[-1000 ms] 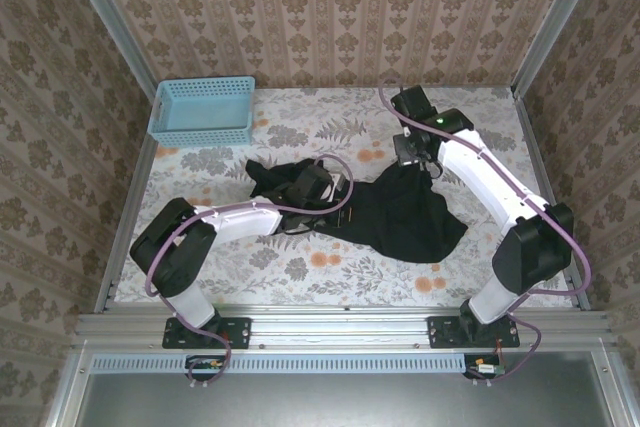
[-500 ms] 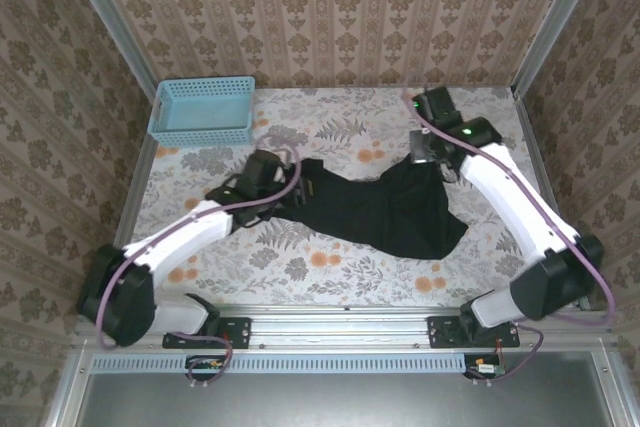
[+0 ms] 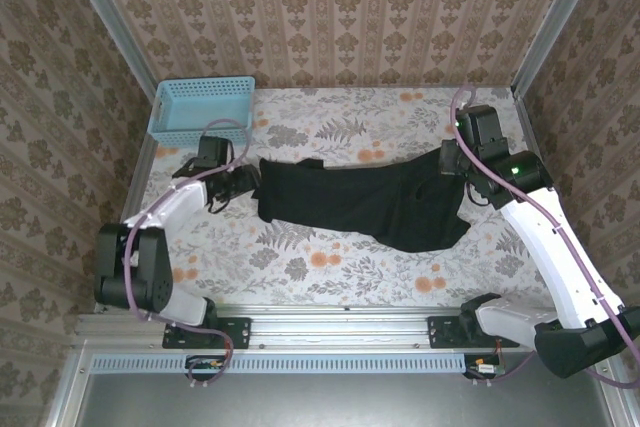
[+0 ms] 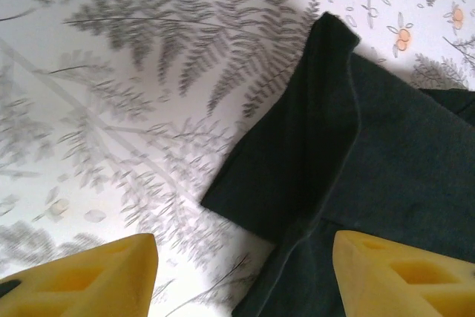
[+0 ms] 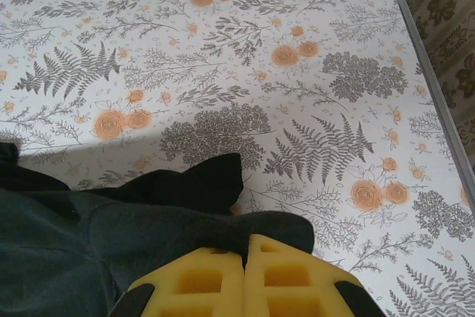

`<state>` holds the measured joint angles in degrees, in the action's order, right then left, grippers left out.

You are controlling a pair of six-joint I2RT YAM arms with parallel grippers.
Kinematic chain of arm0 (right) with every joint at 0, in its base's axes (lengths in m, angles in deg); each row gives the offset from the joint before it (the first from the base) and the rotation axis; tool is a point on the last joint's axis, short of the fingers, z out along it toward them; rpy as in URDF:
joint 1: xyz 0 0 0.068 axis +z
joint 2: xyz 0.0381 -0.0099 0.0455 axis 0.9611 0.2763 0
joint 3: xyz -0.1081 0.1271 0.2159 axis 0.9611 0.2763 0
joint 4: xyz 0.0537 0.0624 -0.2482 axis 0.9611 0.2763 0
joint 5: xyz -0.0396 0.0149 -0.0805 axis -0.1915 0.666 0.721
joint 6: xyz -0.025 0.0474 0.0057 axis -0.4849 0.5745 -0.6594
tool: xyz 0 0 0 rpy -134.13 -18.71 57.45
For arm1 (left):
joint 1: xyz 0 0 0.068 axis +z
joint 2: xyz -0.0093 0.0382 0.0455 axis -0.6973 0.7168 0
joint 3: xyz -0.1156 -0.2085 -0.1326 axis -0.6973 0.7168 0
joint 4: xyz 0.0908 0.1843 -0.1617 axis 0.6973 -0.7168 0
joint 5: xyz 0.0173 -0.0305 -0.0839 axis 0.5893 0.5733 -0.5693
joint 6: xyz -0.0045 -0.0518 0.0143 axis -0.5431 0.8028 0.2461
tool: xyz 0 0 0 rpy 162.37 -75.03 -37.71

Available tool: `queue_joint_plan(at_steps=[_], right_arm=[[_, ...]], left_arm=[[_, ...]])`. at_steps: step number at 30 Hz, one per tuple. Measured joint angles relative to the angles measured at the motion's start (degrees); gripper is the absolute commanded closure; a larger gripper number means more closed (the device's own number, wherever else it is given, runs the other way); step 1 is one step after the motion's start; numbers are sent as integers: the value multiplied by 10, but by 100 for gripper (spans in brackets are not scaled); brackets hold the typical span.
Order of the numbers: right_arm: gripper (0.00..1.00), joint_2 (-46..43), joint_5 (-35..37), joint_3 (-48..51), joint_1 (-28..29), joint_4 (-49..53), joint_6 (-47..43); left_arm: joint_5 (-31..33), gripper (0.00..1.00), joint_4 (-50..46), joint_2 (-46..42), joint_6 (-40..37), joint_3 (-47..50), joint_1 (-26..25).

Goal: Fold the inside-out t-shirt

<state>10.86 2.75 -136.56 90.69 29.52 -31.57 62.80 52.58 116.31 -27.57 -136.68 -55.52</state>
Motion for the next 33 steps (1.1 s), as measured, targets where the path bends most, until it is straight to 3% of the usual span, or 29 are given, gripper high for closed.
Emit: queue_joint_plan(at_steps=[5,14,21,27,33], right_arm=[[100,-2,0,2,-5,0,0],[100,-5,0,3,-24,1,5],[100,-2,0,1,-38,9,15],[100,12,0,-44,-81,40,27],[100,13,6,-139,-98,64,33]], left_arm=[[-28,38,18,67,-10,-59,-4],[-32,61,12,137,-28,-103,-26],[-44,100,5,131,-31,-89,-40],[-70,100,-35,59,-31,-97,-11],[-115,100,-50,-87,-31,-171,19]])
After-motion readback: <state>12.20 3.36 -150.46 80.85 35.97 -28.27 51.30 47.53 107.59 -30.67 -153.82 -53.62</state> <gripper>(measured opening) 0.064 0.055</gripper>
